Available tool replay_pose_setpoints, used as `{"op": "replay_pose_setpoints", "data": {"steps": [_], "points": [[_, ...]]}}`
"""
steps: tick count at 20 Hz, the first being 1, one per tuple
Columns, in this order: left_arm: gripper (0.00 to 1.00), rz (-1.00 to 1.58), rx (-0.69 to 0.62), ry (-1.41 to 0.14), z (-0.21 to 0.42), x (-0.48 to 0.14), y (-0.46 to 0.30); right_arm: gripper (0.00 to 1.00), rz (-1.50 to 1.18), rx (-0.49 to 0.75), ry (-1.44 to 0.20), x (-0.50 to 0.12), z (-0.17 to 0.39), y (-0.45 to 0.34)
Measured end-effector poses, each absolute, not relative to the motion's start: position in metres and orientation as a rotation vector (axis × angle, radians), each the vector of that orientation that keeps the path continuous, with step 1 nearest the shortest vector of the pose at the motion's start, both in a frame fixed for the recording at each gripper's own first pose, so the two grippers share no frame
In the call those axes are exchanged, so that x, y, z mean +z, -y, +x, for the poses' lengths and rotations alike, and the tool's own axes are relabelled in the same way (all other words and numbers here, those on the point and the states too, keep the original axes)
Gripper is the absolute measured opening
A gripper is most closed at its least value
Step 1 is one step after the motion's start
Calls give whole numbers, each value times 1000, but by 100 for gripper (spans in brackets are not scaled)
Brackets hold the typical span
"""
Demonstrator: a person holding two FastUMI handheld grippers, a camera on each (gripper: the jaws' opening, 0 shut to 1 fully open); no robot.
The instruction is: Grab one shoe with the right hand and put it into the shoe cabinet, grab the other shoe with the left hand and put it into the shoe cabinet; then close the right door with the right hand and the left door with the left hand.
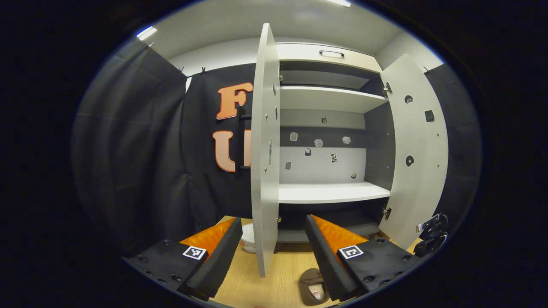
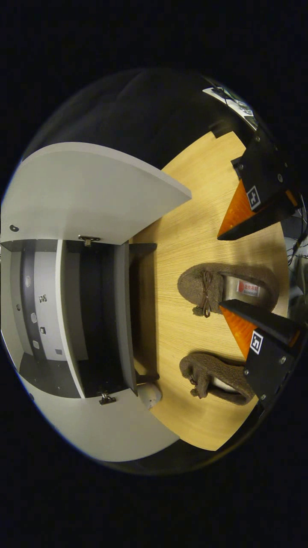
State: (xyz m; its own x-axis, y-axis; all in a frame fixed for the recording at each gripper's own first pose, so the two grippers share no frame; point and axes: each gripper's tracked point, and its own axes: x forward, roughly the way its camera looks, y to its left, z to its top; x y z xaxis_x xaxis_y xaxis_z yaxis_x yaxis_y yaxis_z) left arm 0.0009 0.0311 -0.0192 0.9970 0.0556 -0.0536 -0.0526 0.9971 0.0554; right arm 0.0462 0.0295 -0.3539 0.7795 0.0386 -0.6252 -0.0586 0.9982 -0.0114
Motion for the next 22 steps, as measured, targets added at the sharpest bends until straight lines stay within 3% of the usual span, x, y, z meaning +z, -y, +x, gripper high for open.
{"op": "replay_pose_setpoints", "data": {"steps": [6, 8, 9, 10, 13, 17, 22], "points": [[97, 66, 86, -73, -3, -24, -47, 66, -18, 23, -790, -399, 52, -24], [97, 77, 94, -74, -5, -23, -50, 54, -10, 16, -832, -411, 49, -25], [97, 81, 95, -74, -6, -24, -50, 42, 3, 20, -842, -413, 50, -28], [94, 86, 96, -75, -7, -25, -51, 43, 18, 26, -846, -414, 51, -32], [94, 89, 90, -78, -8, -28, -48, 9, 5, -3, -846, -409, 53, -28], [97, 99, 76, -71, -7, -29, -40, 1, 32, -19, -799, -375, 54, -32], [94, 74, 26, -67, -4, -32, -23, 1, 86, 26, -709, -304, 56, -57]]}}
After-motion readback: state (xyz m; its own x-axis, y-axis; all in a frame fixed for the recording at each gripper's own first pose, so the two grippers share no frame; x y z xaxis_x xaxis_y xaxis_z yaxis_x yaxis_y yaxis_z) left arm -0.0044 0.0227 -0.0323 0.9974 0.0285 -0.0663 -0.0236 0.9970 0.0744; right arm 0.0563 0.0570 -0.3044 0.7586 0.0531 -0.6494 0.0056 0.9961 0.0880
